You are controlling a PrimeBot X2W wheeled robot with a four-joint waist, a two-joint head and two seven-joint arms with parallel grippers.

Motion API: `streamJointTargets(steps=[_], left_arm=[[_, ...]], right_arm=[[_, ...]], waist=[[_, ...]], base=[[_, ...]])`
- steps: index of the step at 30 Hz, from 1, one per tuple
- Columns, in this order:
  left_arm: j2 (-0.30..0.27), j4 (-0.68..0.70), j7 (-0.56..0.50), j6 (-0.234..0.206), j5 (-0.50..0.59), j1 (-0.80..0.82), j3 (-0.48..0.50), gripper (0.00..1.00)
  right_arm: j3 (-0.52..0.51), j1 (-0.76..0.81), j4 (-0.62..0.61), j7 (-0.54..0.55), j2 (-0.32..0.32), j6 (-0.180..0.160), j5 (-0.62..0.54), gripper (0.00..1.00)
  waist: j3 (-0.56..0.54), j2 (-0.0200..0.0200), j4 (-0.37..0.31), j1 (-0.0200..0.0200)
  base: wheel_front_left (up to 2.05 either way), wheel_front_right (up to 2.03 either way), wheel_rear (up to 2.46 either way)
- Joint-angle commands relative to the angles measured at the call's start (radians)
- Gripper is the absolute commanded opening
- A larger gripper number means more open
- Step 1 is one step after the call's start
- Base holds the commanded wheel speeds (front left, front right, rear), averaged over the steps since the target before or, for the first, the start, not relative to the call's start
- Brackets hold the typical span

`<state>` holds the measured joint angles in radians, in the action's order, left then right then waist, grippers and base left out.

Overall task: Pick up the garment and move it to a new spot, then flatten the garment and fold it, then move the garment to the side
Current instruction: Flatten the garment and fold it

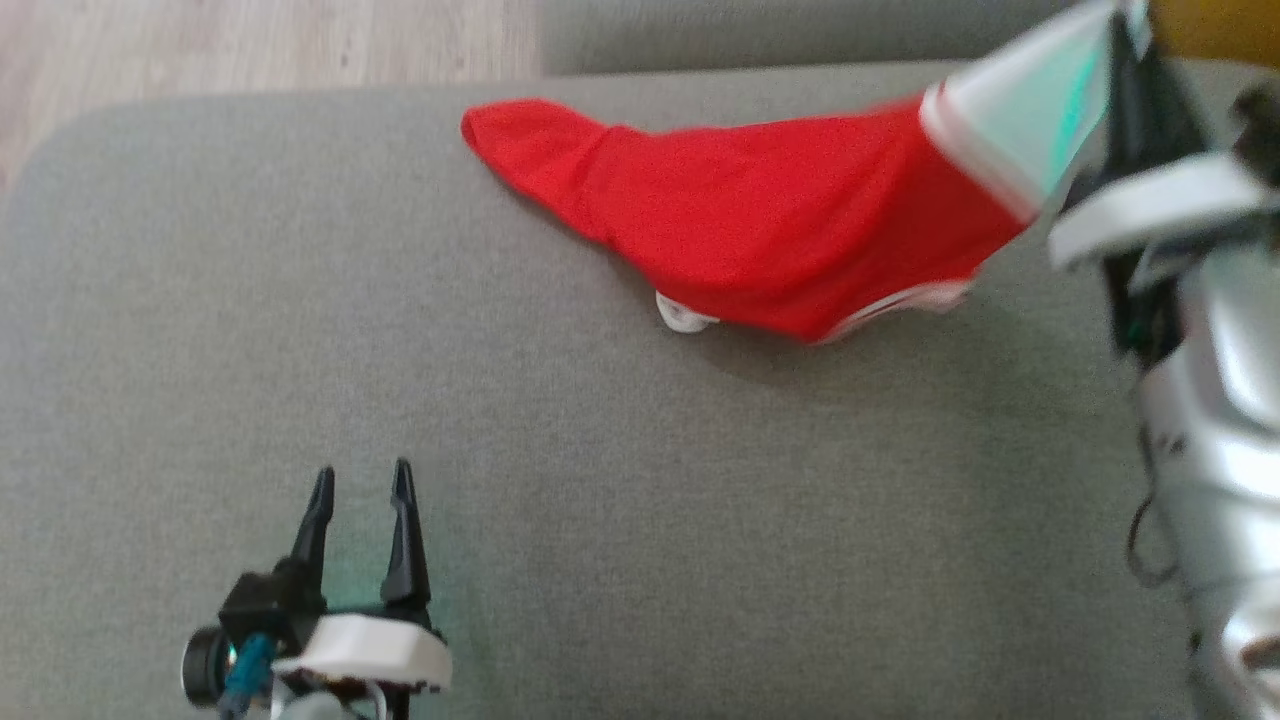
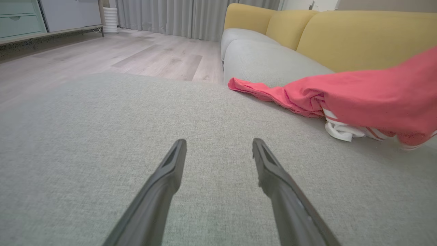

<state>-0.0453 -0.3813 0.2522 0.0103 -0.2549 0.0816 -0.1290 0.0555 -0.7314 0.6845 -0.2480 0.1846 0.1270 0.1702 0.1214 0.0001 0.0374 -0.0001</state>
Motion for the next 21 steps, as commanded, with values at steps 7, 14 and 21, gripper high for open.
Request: streamJointTargets(steps=[7,14,21], left_arm=[[-0.005,0.007,0.01,0.01,-0.03,-0.036,0.018,1.0],[-0.005,-0.007,0.01,0.008,-0.053,-0.051,-0.01,1.0],[-0.005,-0.014,0.01,0.002,-0.061,-0.05,-0.022,1.0]], right_arm=[[0.136,-0.226,-0.157,-0.01,0.024,0.004,0.066,0.0],[0.334,-0.37,-0.193,0.026,-0.028,0.004,0.118,0.0],[0.368,-0.5,-0.147,0.015,-0.088,0.004,0.151,0.0]], waist=[[-0.09,-0.0001,0.0,0.0001],[-0.104,-0.0001,0.055,0.0001],[-0.089,-0.0001,0.111,0.0001]], base=[[0.0,0.0,0.0],[0.0,0.0,0.0],[0.0,0.0,0.0]])
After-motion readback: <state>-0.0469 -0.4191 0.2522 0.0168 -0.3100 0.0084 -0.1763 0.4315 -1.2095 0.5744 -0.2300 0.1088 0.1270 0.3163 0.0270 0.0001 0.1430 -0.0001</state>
